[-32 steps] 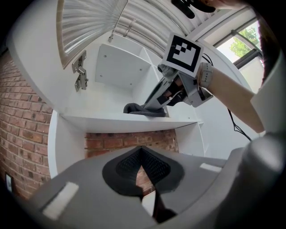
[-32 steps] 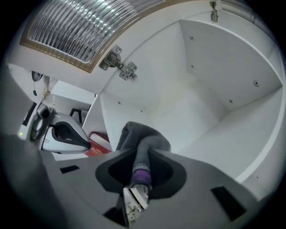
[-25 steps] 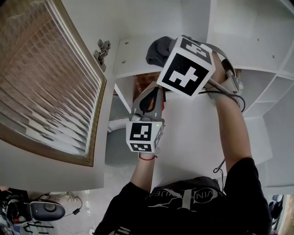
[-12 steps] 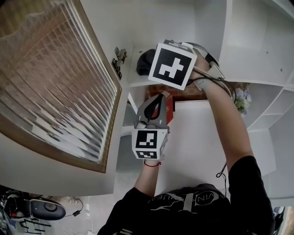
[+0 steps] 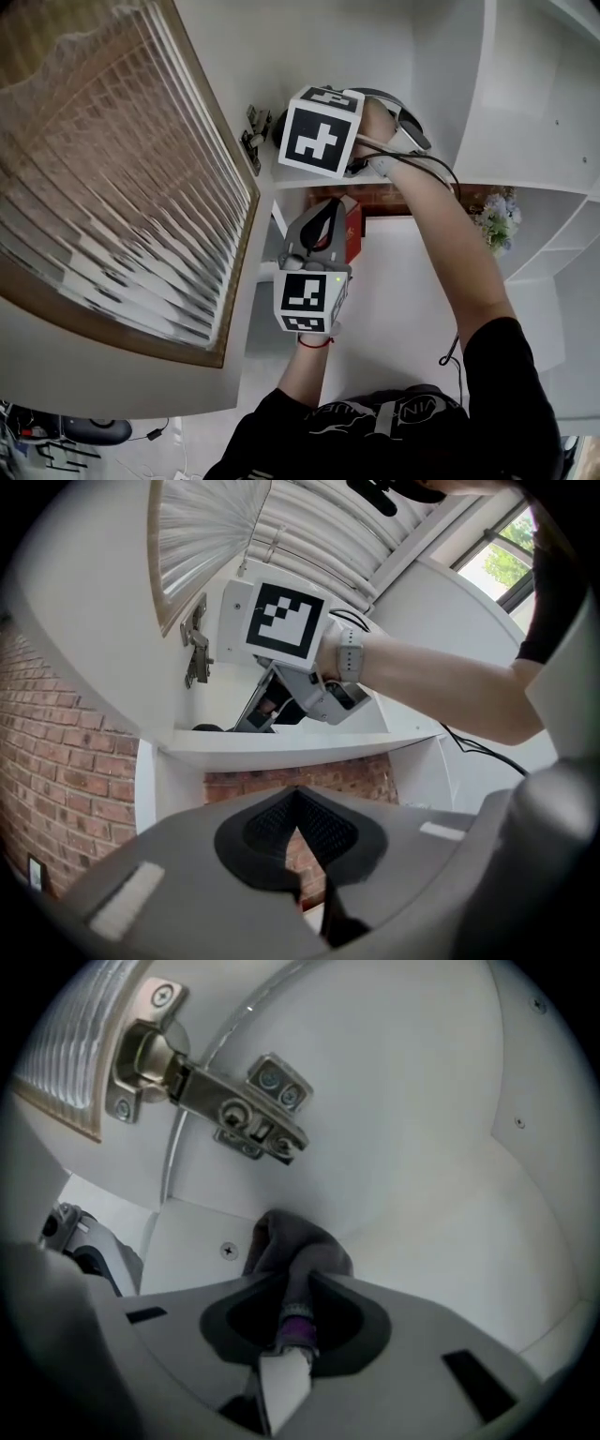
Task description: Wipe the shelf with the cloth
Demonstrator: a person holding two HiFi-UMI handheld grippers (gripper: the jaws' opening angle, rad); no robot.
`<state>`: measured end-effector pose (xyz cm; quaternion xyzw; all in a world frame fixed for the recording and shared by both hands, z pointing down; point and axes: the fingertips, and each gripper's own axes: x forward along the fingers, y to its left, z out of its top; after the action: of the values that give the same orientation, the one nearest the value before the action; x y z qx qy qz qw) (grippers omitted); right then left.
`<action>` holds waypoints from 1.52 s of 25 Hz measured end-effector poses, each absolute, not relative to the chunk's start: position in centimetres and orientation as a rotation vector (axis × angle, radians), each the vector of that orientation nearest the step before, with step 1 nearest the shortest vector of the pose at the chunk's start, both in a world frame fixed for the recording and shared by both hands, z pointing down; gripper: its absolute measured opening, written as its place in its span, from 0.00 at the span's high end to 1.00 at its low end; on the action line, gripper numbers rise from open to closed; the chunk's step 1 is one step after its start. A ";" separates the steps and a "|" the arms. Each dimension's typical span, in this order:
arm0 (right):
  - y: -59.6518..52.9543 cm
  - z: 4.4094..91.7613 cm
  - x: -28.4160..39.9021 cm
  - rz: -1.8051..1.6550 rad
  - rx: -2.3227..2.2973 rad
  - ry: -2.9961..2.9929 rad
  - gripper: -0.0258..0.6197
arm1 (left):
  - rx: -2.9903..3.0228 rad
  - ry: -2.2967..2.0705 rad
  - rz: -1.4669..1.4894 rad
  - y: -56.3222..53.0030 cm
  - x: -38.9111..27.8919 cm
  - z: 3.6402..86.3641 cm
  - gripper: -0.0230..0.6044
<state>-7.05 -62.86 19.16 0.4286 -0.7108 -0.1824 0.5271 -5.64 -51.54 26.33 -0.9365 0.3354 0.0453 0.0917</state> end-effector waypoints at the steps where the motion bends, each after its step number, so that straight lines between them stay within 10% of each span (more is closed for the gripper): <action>1: -63.3 19.2 -7.0 -0.438 1.029 -1.690 0.83 | -2.783 0.999 0.132 -51.7 -5.7 26.4 0.95; 38: -65.5 19.8 8.0 -0.062 1.388 -1.293 0.84 | -2.834 0.903 0.171 -50.4 -4.8 26.5 0.95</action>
<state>8.02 -65.51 19.80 0.5942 -0.5539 -0.0268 0.5826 -4.77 -50.43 26.47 -0.9480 0.3023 0.0571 0.0812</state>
